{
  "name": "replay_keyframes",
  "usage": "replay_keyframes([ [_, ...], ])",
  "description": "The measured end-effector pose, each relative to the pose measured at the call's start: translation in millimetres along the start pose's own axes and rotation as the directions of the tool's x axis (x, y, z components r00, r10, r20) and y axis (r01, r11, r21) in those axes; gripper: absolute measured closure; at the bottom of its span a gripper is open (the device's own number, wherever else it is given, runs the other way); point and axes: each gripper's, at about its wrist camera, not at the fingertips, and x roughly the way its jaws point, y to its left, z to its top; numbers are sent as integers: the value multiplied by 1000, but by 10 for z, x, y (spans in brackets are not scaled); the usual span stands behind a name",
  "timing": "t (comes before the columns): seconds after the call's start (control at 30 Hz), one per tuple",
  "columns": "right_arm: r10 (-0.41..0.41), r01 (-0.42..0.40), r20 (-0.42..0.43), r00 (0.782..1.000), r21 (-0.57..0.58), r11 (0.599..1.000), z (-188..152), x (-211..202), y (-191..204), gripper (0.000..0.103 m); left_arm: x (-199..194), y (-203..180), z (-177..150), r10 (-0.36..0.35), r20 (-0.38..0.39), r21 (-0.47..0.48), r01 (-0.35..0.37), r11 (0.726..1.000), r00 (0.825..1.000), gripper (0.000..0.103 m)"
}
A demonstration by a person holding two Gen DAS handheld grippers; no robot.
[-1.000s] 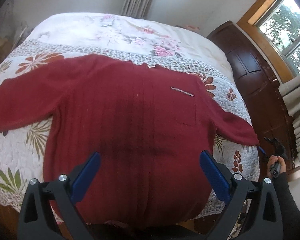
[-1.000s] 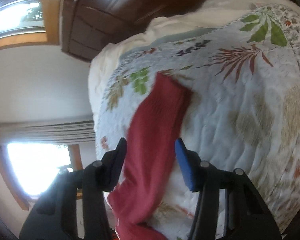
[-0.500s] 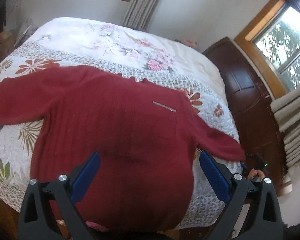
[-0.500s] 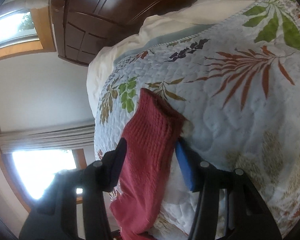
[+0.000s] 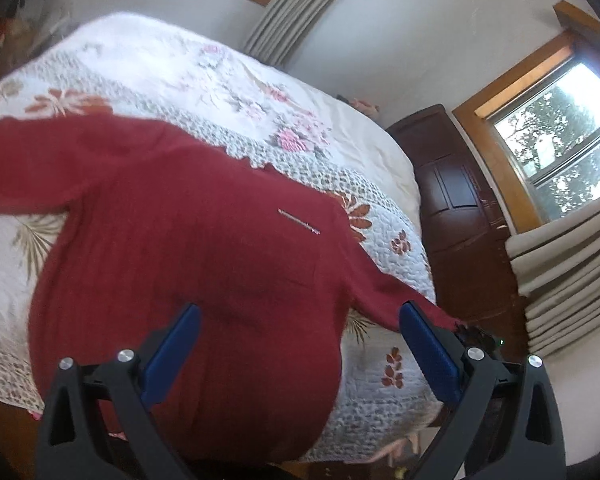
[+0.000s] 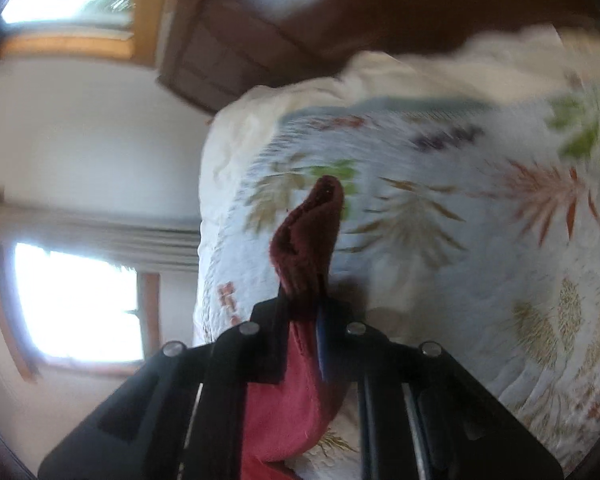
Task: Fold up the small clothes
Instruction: 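Grasp the red sweater's sleeve cuff with the right gripper, then carry the held sleeve across the sweater body with the right gripper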
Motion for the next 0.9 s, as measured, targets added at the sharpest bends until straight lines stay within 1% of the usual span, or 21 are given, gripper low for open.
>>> replay_keyframes([
  [0.07, 3, -2, 9, 1000, -111, 994, -83, -82, 406, 93, 6, 65, 29, -33, -19, 17, 33, 999, 999, 4],
  [0.1, 3, -1, 12, 1000, -154, 988, -125, -106, 558, 93, 5, 88, 46, -27, -21, 28, 28, 999, 999, 4],
  [0.17, 0, 5, 20, 1000, -252, 968, -255, -163, 924, 93, 8, 168, 90, 17, -29, 52, -15, 999, 999, 4],
  [0.2, -1, 8, 21, 1000, -321, 947, -378, -193, 1201, 93, 6, 197, 105, 27, -32, 56, -25, 998, 999, 4],
  [0.3, 3, 2, 11, 1000, -426, 905, -677, -235, 1690, 93, -33, 362, 174, 1, -26, 53, 0, 999, 1000, 4],
  [0.33, 2, 0, 4, 1000, -483, 876, -869, -229, 1954, 93, -34, 401, 192, -10, -24, 44, 11, 999, 1000, 4],
  [0.37, 5, -3, 2, 1000, -508, 861, -966, -234, 2060, 93, -56, 459, 222, -40, -20, 26, 41, 999, 999, 4],
  [0.4, 7, -9, -5, 1000, -554, 833, -1149, -216, 2269, 93, -100, 536, 261, -92, -6, -5, 92, 996, 996, 4],
  [0.43, 9, -15, -13, 1000, -590, 807, -1310, -197, 2432, 93, -139, 595, 298, -129, 10, -26, 129, 991, 992, 4],
  [0.47, 14, -24, -20, 1000, -620, 784, -1460, -177, 2576, 93, -176, 647, 333, -157, 30, -43, 159, 986, 987, 4],
  [0.5, 21, -38, -34, 999, -658, 752, -1694, -136, 2769, 93, -218, 720, 383, -184, 49, -60, 187, 981, 982, 4],
  [0.57, 32, -71, -69, 997, -694, 717, -2017, -53, 2981, 93, -221, 802, 473, -205, 27, -58, 206, 977, 978, 4],
  [0.6, 34, -102, -110, 993, -706, 701, -2236, 52, 3110, 93, -209, 833, 508, -205, 9, -62, 206, 977, 979, 4],
  [0.63, 28, -118, -136, 990, -717, 687, -2390, 143, 3190, 93, -177, 889, 559, -220, -31, -84, 217, 973, 975, 4],
  [0.67, 23, -126, -150, 988, -728, 674, -2519, 203, 3252, 93, -135, 955, 608, -257, -70, -117, 248, 962, 964, 4],
  [0.7, 11, -135, -168, 986, -747, 651, -2745, 314, 3344, 93, -120, 1025, 650, -292, -77, -141, 280, 950, 953, 4],
  [0.73, 0, -143, -185, 983, -760, 634, -2915, 401, 3403, 93, -138, 1069, 681, -298, -57, -148, 287, 946, 953, 4],
  [0.8, -33, -154, -216, 976, -784, 601, -3283, 623, 3477, 93, -176, 1132, 755, -284, -18, -127, 280, 952, 959, 4],
  [0.83, -58, -151, -224, 973, -804, 575, -3473, 738, 3497, 93, -179, 1161, 806, -283, -18, -104, 280, 954, 959, 4],
  [0.87, -76, -147, -227, 971, -815, 560, -3603, 802, 3500, 93, -163, 1180, 850, -282, -33, -87, 279, 956, 959, 4],
  [0.9, -108, -145, -241, 965, -826, 545, -3802, 935, 3489, 93, -123, 1207, 906, -290, -64, -73, 285, 956, 955, 4],
])
